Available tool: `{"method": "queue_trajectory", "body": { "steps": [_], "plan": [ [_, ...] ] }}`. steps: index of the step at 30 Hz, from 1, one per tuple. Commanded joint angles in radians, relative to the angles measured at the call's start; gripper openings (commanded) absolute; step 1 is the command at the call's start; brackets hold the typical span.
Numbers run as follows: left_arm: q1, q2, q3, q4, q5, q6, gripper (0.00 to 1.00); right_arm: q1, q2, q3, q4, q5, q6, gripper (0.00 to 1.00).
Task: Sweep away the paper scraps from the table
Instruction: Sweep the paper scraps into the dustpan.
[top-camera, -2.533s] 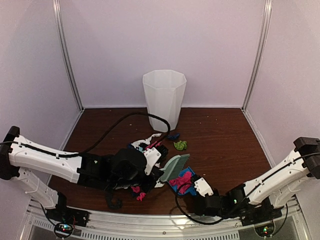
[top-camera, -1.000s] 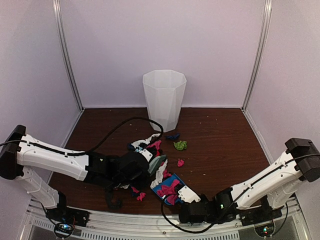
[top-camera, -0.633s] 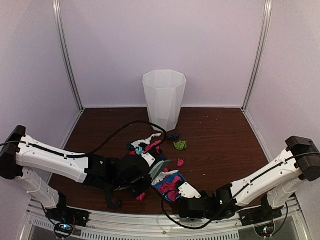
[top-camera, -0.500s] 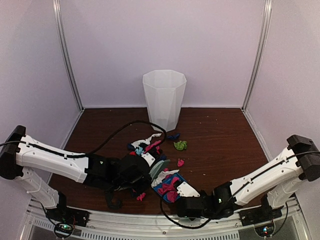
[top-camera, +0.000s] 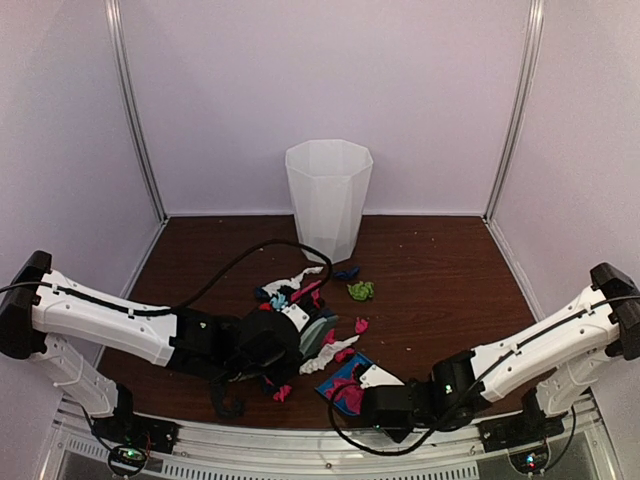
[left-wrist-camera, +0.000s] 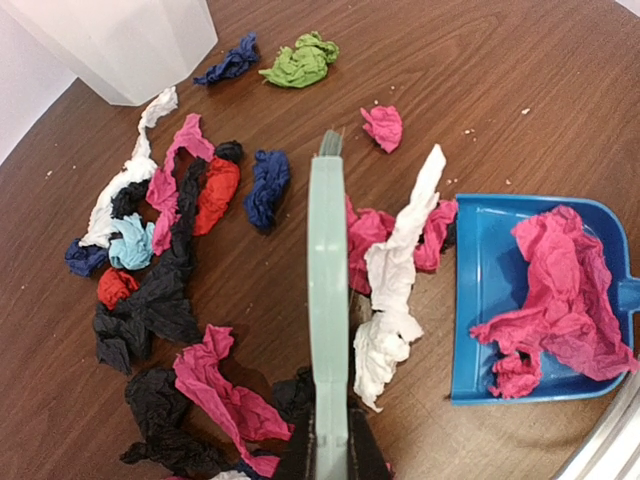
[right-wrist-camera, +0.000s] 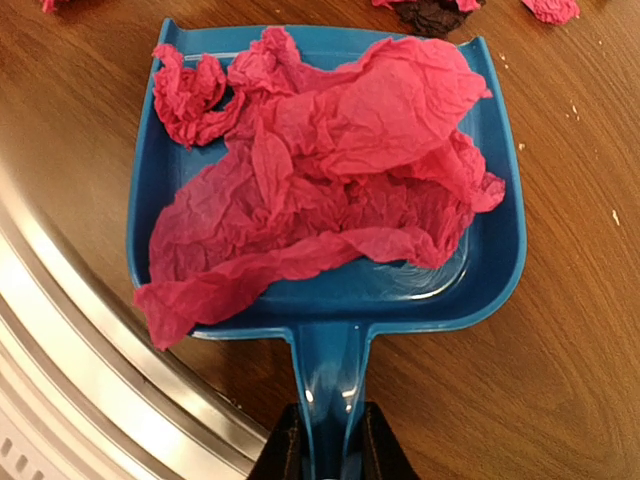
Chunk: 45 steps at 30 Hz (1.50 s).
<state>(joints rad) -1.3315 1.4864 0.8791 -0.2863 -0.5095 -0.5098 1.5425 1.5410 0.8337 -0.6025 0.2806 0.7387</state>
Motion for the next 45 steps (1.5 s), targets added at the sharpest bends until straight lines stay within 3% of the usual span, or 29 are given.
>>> {"method": "queue_trajectory", "body": {
  "steps": [1,14,24,45],
  "plan": [
    [-0.006,-0.008,0.024,0.042,0.060,0.026,0.00,-0.052,0.015,0.013,-0.036,-0.010,-0.008,0.00],
    [-0.038,-0.026,0.015,0.099,0.176,0.078,0.00,-0.130,0.030,0.013,0.078,0.002,-0.123,0.00],
    [-0.074,-0.050,0.022,0.076,0.194,0.077,0.00,-0.134,0.006,-0.068,0.195,0.079,-0.120,0.00],
    [-0.086,-0.092,0.034,-0.011,-0.007,0.000,0.00,-0.111,-0.026,-0.215,0.417,0.169,-0.065,0.00]
  ]
}}
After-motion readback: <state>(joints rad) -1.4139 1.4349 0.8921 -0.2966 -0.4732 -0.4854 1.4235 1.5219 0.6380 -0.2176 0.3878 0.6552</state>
